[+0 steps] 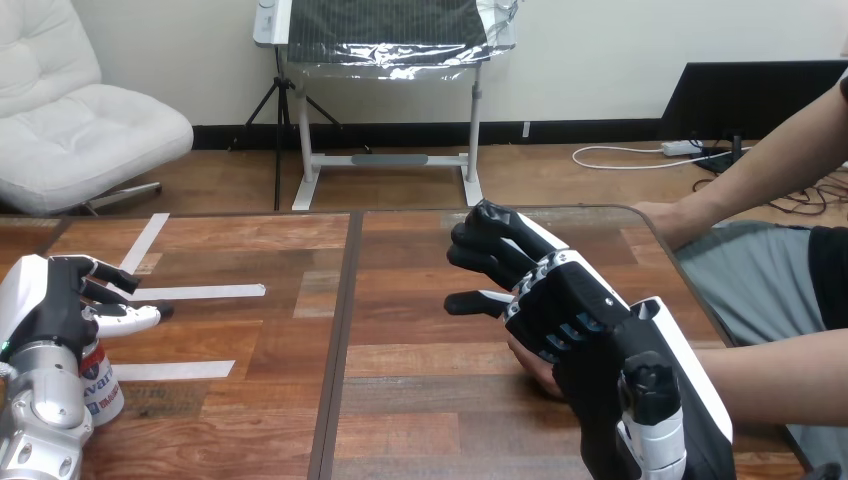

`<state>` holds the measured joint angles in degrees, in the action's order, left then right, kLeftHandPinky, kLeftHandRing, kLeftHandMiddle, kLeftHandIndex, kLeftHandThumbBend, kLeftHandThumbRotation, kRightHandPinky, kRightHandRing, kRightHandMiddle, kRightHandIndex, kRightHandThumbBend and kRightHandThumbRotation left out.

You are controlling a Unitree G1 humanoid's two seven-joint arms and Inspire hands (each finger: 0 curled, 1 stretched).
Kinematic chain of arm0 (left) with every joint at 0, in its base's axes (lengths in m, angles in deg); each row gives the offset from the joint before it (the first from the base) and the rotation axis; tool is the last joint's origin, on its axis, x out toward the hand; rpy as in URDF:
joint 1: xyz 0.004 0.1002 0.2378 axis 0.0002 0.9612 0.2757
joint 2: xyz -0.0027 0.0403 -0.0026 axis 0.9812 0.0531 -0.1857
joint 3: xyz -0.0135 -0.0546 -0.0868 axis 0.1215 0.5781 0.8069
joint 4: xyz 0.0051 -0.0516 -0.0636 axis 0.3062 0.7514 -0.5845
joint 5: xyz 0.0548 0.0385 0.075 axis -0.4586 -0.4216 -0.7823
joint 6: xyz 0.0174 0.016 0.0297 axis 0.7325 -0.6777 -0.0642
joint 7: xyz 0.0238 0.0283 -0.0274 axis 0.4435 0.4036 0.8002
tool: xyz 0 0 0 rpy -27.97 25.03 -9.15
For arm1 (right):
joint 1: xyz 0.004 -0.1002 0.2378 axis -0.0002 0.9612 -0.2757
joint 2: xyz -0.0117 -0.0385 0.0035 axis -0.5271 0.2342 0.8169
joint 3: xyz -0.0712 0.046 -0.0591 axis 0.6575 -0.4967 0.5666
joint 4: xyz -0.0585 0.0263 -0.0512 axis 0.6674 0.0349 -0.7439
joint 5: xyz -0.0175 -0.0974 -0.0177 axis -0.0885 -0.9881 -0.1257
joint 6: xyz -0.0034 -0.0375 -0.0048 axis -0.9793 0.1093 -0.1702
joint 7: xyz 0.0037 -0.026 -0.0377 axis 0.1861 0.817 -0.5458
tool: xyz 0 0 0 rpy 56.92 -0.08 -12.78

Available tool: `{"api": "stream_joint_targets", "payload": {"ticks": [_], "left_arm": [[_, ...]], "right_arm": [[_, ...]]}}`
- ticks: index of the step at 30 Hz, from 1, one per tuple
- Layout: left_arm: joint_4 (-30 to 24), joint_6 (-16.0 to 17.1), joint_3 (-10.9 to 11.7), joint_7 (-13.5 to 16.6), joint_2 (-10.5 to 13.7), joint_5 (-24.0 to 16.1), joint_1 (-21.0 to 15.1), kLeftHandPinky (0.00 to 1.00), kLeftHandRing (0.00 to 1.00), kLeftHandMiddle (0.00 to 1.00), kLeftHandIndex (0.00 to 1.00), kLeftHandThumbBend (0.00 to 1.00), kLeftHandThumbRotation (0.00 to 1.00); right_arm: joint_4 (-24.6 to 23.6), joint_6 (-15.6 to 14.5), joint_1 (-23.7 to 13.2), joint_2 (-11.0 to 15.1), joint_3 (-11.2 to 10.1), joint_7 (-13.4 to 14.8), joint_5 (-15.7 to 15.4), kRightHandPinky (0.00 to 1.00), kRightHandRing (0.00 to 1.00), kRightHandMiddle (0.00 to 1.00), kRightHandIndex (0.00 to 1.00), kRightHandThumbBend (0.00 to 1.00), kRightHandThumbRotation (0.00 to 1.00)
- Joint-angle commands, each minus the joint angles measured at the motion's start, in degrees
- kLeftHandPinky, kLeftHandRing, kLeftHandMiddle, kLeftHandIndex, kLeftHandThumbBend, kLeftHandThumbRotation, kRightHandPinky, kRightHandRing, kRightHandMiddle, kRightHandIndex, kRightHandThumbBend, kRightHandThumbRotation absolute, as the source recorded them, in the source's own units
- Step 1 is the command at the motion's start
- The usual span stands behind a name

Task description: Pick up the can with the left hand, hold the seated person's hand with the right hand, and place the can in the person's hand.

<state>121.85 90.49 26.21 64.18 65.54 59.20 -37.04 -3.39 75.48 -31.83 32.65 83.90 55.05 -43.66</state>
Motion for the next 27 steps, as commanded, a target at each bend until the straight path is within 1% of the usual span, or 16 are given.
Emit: {"api": "stream_joint_targets", "payload": {"ticks": [1, 8, 14, 18, 21, 23, 27], "left_arm": [[-1.7, 1.2, 0.0, 1.2, 0.5, -0.6, -1.9, 0.35, 0.41, 0.46, 0.49, 0.78, 0.0], [-1.8, 1.4, -0.2, 1.3, 0.6, -0.7, -1.9, 0.37, 0.43, 0.48, 0.49, 0.77, 0.0], [-0.7, 3.3, -0.4, 2.2, 0.8, -1.1, -1.9, 0.39, 0.45, 0.49, 0.5, 0.77, 0.0], [-0.8, 2.7, -0.4, 1.7, 0.7, -1.0, -2.0, 0.41, 0.47, 0.5, 0.51, 0.78, 0.0], [-0.9, 2.4, -0.5, 1.1, 0.8, -1.0, -2.1, 0.44, 0.51, 0.54, 0.55, 0.78, 0.0], [-0.6, 2.4, -0.7, 0.8, 1.0, -1.1, -2.1, 0.48, 0.56, 0.6, 0.6, 0.8, 0.0], [-0.6, 1.9, -1.4, 1.2, 1.2, -2.1, -2.2, 0.53, 0.63, 0.66, 0.65, 0.81, 0.0]], "right_arm": [[-2.0, 0.2, -3.0, -0.2, -0.5, 0.2, 0.8, 0.76, 0.88, 0.88, 0.88, 0.8, 0.96], [-2.3, -0.5, -3.0, 0.1, -0.3, -0.1, 1.6, 0.77, 0.89, 0.88, 0.89, 0.8, 0.95], [-2.4, -0.8, -3.0, 0.2, -0.4, -0.1, 1.9, 0.8, 0.9, 0.89, 0.89, 0.81, 0.95], [-2.3, -0.6, -3.0, 0.2, -0.5, -0.1, 1.8, 0.8, 0.9, 0.89, 0.89, 0.81, 0.95], [-2.3, -0.4, -3.0, 0.1, -0.6, 0.0, 1.5, 0.81, 0.9, 0.89, 0.89, 0.8, 0.95], [-2.2, -0.2, -3.0, 0.0, -0.6, 0.1, 1.3, 0.81, 0.9, 0.89, 0.89, 0.8, 0.96], [-2.3, -0.4, -2.9, 0.1, -0.7, 0.0, 1.4, 0.81, 0.89, 0.89, 0.89, 0.8, 0.96]]}}
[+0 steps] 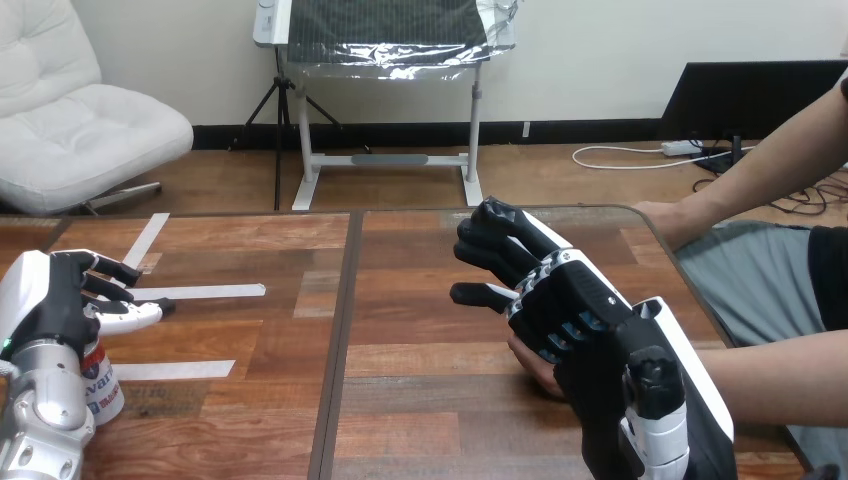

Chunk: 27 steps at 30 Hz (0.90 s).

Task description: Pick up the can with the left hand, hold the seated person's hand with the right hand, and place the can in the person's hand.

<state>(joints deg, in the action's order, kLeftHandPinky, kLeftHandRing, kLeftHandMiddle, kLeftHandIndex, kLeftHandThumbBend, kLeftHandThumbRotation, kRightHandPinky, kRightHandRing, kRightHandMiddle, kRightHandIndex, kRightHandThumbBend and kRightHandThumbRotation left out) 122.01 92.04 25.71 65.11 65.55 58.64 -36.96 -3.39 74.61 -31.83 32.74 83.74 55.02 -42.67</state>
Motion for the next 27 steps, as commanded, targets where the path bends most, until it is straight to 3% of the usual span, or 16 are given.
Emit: {"api": "stream_joint_targets", "payload": {"ticks": [1, 5, 14, 27], "left_arm": [[-0.6, 0.1, -1.1, 0.3, 1.3, -1.7, -2.3, 0.55, 0.65, 0.68, 0.67, 0.82, 0.01], [-0.8, -1.0, -1.3, 0.5, 1.3, -2.5, -2.5, 0.62, 0.72, 0.76, 0.73, 0.84, 0.09], [-4.2, -3.5, -1.1, 1.3, 1.4, -3.8, -1.8, 0.71, 0.8, 0.82, 0.8, 0.86, 0.26], [-15.8, -4.2, 0.8, 0.2, 2.4, -4.0, 3.1, 0.73, 0.82, 0.83, 0.82, 0.87, 0.37]], "right_arm": [[-2.3, 0.4, -2.9, 0.0, -0.5, 0.0, 0.4, 0.81, 0.9, 0.89, 0.89, 0.81, 0.96], [-2.3, 0.5, -2.8, -0.1, -0.5, 0.1, 0.5, 0.82, 0.9, 0.89, 0.89, 0.8, 0.96], [-2.6, 0.3, -2.5, 0.0, -0.6, 0.2, 0.4, 0.83, 0.9, 0.89, 0.89, 0.81, 0.96], [-2.1, 0.6, -2.5, 0.0, -0.7, 0.0, 0.5, 0.84, 0.9, 0.89, 0.89, 0.81, 0.97]]}}
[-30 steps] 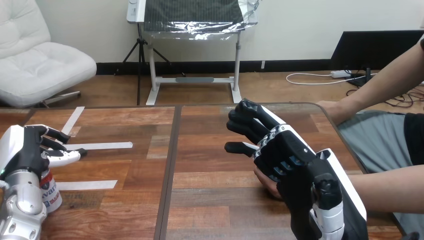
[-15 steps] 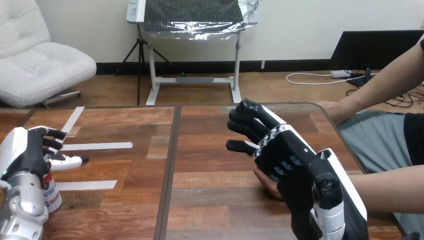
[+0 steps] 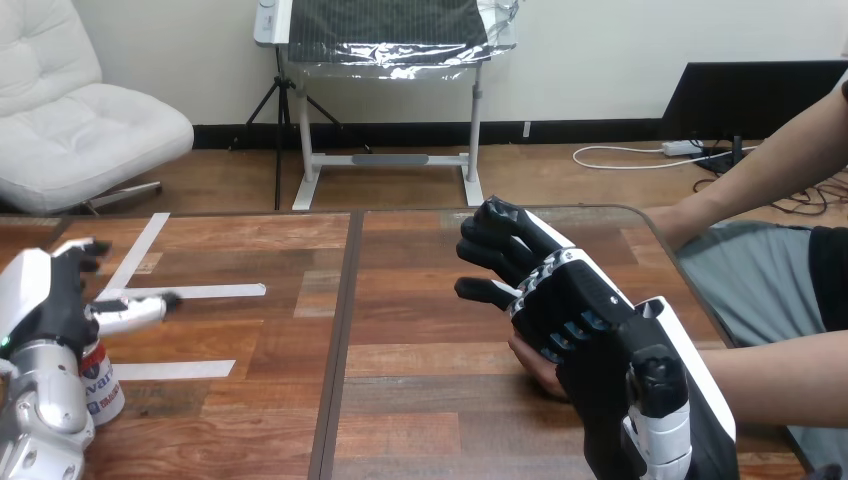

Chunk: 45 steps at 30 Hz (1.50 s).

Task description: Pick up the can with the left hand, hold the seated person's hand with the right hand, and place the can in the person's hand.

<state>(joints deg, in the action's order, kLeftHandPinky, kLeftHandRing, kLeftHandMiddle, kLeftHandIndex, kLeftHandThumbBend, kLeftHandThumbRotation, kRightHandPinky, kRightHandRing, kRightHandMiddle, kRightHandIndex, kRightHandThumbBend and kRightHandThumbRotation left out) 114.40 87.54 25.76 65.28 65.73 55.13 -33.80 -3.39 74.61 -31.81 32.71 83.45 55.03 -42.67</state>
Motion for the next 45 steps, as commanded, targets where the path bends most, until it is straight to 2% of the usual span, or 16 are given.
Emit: {"api": "stream_joint_targets", "payload": {"ticks": [1, 8, 14, 20, 32, 36, 41, 45], "left_arm": [[-8.8, 0.2, 0.9, 0.0, 2.3, -0.6, 0.2, 0.74, 0.82, 0.83, 0.82, 0.87, 0.38], [-15.0, -0.4, 2.4, -1.1, 2.6, 0.0, 3.2, 0.74, 0.82, 0.83, 0.82, 0.89, 0.42], [-18.7, -0.6, 3.9, -1.5, 2.4, 0.4, 5.4, 0.73, 0.82, 0.82, 0.82, 0.92, 0.38], [-23.5, -2.5, 4.9, -1.7, 2.6, -0.6, 7.9, 0.73, 0.82, 0.83, 0.82, 0.93, 0.37], [-28.8, -3.7, 6.5, -3.0, 2.9, -0.9, 11.6, 0.76, 0.85, 0.85, 0.84, 0.93, 0.36], [-31.8, -6.2, 7.8, -4.9, 2.5, 0.0, 13.1, 0.77, 0.85, 0.86, 0.85, 0.93, 0.36], [-34.6, -8.1, 8.4, -6.2, 2.5, -0.5, 14.5, 0.78, 0.86, 0.87, 0.86, 0.93, 0.37], [-36.6, -8.1, 9.3, -6.7, 2.5, -0.3, 16.2, 0.77, 0.86, 0.86, 0.86, 0.94, 0.37]], "right_arm": [[-2.1, 0.7, -2.6, 0.0, -0.4, -0.1, 0.5, 0.84, 0.9, 0.89, 0.89, 0.8, 0.97], [-2.0, 0.8, -2.5, -0.1, -0.4, 0.0, 0.4, 0.84, 0.9, 0.89, 0.89, 0.79, 0.96], [-1.9, 0.8, -2.6, -0.2, -0.2, -0.1, 0.7, 0.84, 0.9, 0.9, 0.9, 0.78, 0.96], [-2.0, 0.7, -2.4, -0.3, -0.3, 0.1, 0.4, 0.84, 0.9, 0.9, 0.9, 0.78, 0.96], [-1.9, 0.9, -2.3, -0.3, -0.2, 0.0, 0.5, 0.84, 0.91, 0.9, 0.9, 0.77, 0.96], [-1.9, 0.8, -2.2, -0.4, -0.2, 0.1, 0.5, 0.84, 0.91, 0.9, 0.9, 0.77, 0.96], [-1.8, 1.0, -2.1, -0.5, -0.1, 0.1, 0.2, 0.85, 0.91, 0.9, 0.9, 0.77, 0.96], [-1.7, 1.2, -2.0, -0.5, 0.0, 0.1, 0.2, 0.85, 0.91, 0.9, 0.9, 0.77, 0.96]]}}
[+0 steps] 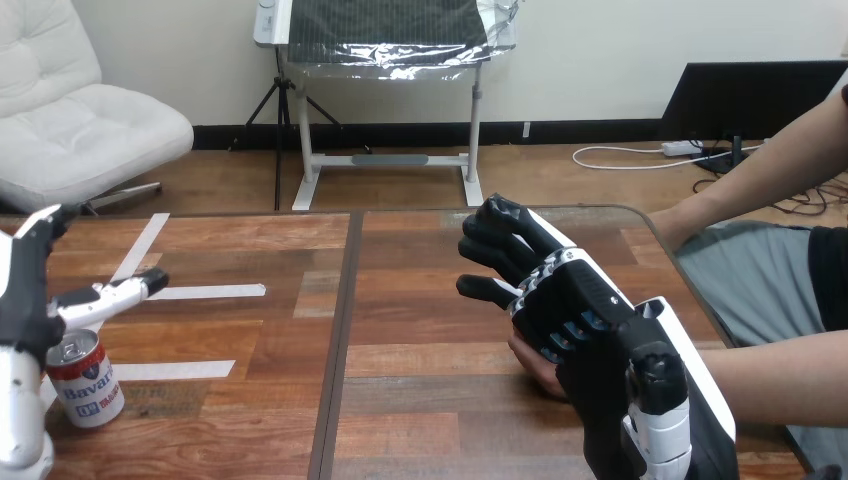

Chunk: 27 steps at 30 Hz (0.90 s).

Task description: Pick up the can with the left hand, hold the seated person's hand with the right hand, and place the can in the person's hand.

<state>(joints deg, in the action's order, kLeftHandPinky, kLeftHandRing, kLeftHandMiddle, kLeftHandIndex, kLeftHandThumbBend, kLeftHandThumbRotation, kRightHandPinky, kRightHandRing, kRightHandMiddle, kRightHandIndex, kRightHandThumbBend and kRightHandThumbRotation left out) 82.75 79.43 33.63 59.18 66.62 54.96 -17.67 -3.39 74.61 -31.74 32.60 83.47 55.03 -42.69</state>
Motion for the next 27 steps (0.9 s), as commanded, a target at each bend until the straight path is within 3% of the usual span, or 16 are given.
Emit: {"api": "stream_joint_targets", "payload": {"ticks": [1, 17, 27], "left_arm": [[-5.3, 0.1, 1.6, -0.6, 1.6, -0.1, 0.4, 0.77, 0.86, 0.86, 0.86, 0.93, 0.36], [-13.7, -2.5, 4.3, -1.4, 0.8, -0.7, 6.8, 0.75, 0.85, 0.84, 0.84, 0.92, 0.32], [-17.1, -2.7, 6.3, -2.0, -1.2, 1.5, 9.9, 0.76, 0.86, 0.85, 0.84, 0.9, 0.24]], "right_arm": [[-1.7, 1.2, -2.1, -0.4, 0.0, 0.1, 0.3, 0.85, 0.91, 0.9, 0.9, 0.77, 0.96], [-1.4, 1.7, -2.0, -0.7, 0.0, 0.0, 0.6, 0.85, 0.91, 0.9, 0.9, 0.76, 0.97], [-1.4, 1.4, -1.8, -0.6, -0.2, 0.2, 0.5, 0.85, 0.91, 0.9, 0.9, 0.77, 0.97]]}}
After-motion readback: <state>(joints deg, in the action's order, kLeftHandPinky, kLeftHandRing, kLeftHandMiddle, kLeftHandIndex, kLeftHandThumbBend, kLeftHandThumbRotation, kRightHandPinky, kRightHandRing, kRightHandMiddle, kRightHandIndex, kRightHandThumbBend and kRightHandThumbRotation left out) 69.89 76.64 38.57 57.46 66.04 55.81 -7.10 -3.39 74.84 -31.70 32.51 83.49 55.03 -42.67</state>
